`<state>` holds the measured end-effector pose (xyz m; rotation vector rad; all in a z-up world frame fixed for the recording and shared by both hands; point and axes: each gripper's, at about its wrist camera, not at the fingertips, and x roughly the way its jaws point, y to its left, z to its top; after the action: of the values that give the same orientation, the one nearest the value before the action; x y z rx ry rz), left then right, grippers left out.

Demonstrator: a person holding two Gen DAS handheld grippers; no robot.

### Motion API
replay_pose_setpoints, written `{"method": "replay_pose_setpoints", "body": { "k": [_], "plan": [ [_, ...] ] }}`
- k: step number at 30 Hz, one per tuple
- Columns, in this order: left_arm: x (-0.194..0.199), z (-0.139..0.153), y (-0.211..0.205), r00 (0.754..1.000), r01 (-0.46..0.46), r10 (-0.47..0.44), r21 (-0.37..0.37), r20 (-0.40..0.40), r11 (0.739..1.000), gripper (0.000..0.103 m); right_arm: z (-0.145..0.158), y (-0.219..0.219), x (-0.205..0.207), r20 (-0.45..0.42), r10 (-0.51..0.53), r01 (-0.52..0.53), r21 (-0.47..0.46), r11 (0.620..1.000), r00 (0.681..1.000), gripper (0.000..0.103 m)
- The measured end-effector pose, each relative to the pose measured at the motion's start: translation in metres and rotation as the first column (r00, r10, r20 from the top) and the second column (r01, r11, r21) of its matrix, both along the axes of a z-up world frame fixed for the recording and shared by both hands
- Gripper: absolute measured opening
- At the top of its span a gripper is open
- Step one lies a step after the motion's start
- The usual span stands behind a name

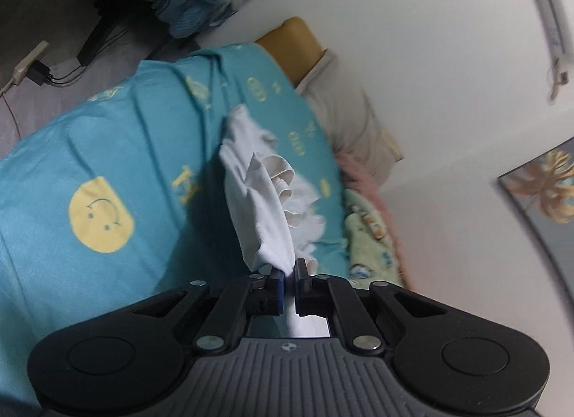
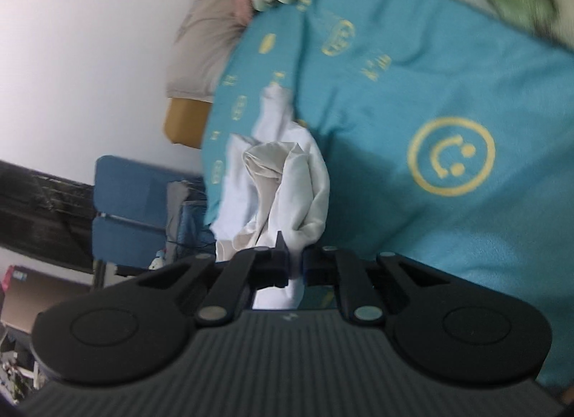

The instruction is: Fold clothes

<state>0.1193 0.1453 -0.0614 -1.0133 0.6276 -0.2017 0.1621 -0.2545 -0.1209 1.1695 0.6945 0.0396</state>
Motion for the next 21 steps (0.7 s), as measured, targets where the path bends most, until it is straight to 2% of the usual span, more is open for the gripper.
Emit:
{"method": "replay_pose_setpoints", "body": {
  "k": [3, 7, 9, 15, 18, 21],
  "plan": [
    [-0.024, 0.031, -0.004, 0.999, 0.004, -0.005, 0.028, 0.045, 1.000, 0.005, 0.031, -0.006, -0.019, 0.043, 0.002, -0.002, -0.010, 1.000, 0.999, 0.009],
    [-0.058, 0.047, -0.006, 1.000, -0.013, 0.013, -0.011, 0.015, 1.000, 0.005, 0.062, -0.009, -0.054, 0.050, 0.016, -0.015, -0.024, 1.000, 0.999, 0.009],
    [-0.080, 0.054, -0.004, 1.000, -0.012, 0.012, -0.004, 0.014, 1.000, 0.005, 0.072, -0.011, -0.075, 0.069, 0.019, -0.017, -0.037, 0.999, 0.997, 0.009],
    [-0.140, 0.063, -0.010, 1.000, -0.026, 0.026, 0.011, 0.014, 1.000, 0.005, 0.079, -0.015, -0.141, 0.111, 0.002, 0.001, -0.031, 1.000, 0.994, 0.009],
    [-0.165, 0.061, -0.008, 0.999, -0.031, 0.030, 0.004, 0.020, 1.000, 0.005, 0.081, -0.015, -0.162, 0.114, 0.023, -0.014, -0.079, 0.997, 0.993, 0.009],
    [-0.176, 0.057, -0.009, 0.999, -0.030, 0.030, 0.005, 0.019, 1.000, 0.005, 0.076, -0.017, -0.176, 0.111, 0.027, -0.021, -0.059, 0.998, 0.993, 0.009]
  ]
}}
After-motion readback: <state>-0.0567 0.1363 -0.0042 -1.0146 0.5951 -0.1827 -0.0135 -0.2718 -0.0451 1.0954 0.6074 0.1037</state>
